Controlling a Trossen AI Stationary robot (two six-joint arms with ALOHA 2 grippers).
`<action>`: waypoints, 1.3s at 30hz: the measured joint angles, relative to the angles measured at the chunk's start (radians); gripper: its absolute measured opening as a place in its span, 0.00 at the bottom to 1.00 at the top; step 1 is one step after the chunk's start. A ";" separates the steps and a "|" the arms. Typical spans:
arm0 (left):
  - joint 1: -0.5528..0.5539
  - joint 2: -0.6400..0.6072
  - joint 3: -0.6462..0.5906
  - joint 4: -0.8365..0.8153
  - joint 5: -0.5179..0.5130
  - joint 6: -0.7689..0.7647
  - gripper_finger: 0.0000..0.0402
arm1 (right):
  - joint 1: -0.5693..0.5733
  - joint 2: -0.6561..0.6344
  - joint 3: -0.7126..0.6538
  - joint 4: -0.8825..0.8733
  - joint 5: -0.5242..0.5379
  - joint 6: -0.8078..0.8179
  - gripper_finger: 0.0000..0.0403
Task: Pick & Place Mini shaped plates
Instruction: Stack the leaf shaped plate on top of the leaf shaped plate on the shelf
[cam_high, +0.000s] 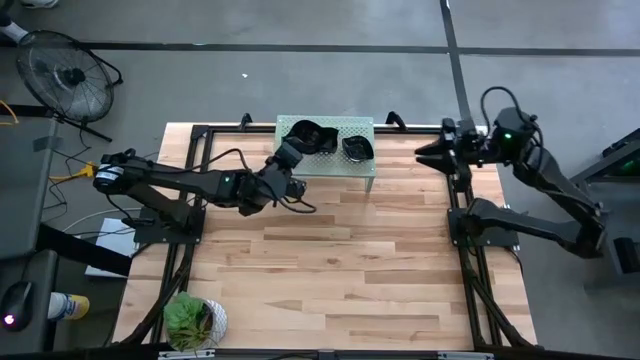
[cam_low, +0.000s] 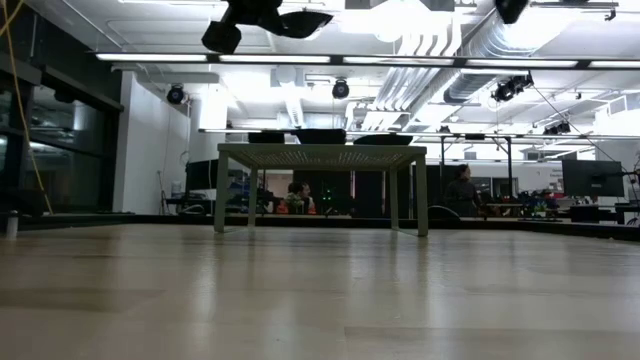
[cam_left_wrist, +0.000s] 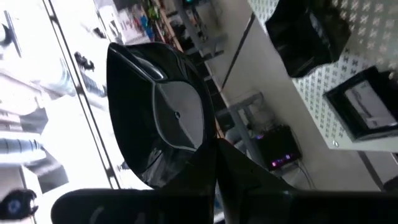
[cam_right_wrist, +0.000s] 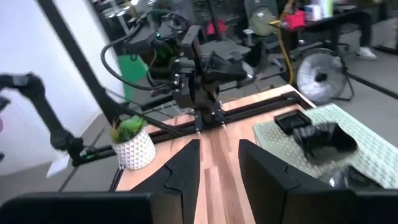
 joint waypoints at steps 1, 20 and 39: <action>0.000 0.000 0.000 0.000 0.012 0.009 0.00 | 0.017 0.021 0.000 0.022 0.000 -0.016 0.26; 0.002 0.026 0.000 -0.037 0.029 0.173 0.00 | 0.469 0.419 0.002 0.405 0.871 -0.438 0.26; 0.002 0.106 -0.001 -0.045 0.043 0.166 0.00 | 0.528 0.788 0.367 0.071 0.989 -0.263 0.26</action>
